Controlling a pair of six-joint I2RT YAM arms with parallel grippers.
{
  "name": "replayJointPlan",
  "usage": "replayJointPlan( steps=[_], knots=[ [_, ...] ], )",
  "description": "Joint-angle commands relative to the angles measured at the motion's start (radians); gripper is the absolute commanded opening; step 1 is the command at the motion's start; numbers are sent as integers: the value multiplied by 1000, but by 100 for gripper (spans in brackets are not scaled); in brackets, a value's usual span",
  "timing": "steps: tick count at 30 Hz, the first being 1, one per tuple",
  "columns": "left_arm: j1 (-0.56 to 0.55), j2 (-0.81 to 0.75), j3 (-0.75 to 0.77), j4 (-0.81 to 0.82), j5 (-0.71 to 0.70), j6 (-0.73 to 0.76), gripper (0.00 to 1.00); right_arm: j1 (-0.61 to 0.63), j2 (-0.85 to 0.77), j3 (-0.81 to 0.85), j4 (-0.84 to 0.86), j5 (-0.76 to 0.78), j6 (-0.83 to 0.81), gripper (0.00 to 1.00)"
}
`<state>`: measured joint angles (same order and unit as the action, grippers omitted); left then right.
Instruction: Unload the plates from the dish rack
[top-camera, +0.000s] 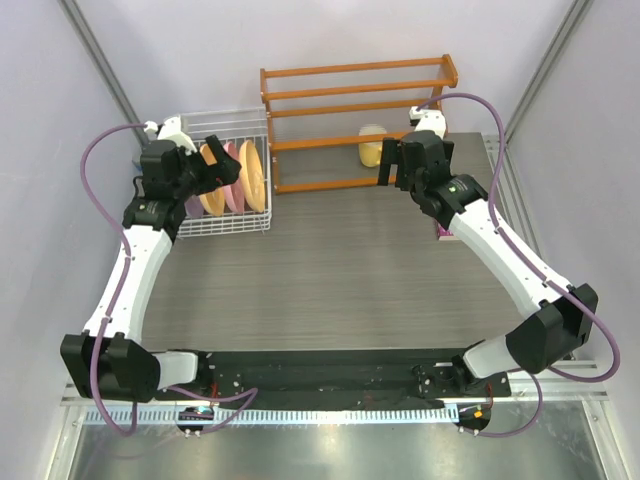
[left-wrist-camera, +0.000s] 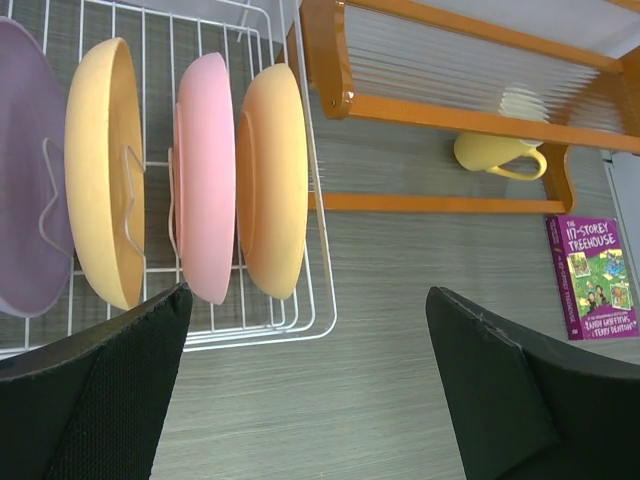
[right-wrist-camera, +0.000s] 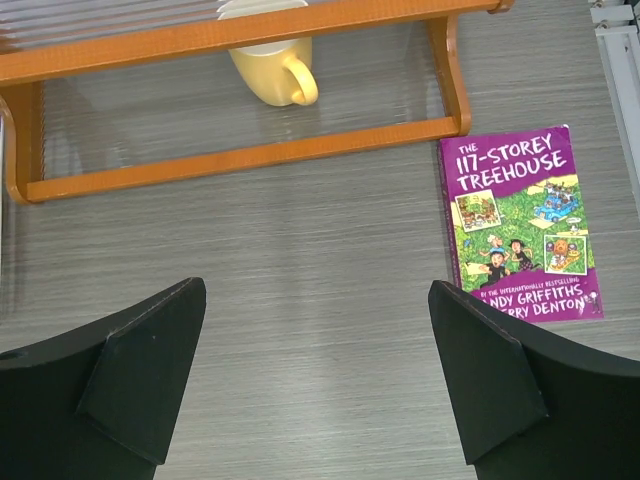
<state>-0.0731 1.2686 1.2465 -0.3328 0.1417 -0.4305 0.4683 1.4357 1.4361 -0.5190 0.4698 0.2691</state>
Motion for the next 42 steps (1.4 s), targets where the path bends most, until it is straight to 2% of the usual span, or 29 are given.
replayJointPlan(
  steps=[1,7,12,14,21,28,40,42],
  knots=[
    [-34,-32,13,37,-25,36,99,-2,-14,6,16,-17,1,100],
    [-132,8,50,49,-53,142,100,0,11,1,16,-13,-8,100],
    [-230,77,132,5,-319,211,100,0,22,-6,16,12,-13,100],
    [-244,116,169,-8,-396,237,100,0,26,-5,16,20,-14,100],
    [-274,212,211,-8,-513,253,99,0,37,-16,17,65,-24,100],
    [-303,288,202,32,-570,265,97,-11,55,-23,19,73,-28,100],
    [-329,382,209,60,-662,268,83,-37,75,-43,19,85,-28,100],
    [-333,396,211,64,-683,269,76,-43,74,-46,19,87,-28,99]
  ],
)
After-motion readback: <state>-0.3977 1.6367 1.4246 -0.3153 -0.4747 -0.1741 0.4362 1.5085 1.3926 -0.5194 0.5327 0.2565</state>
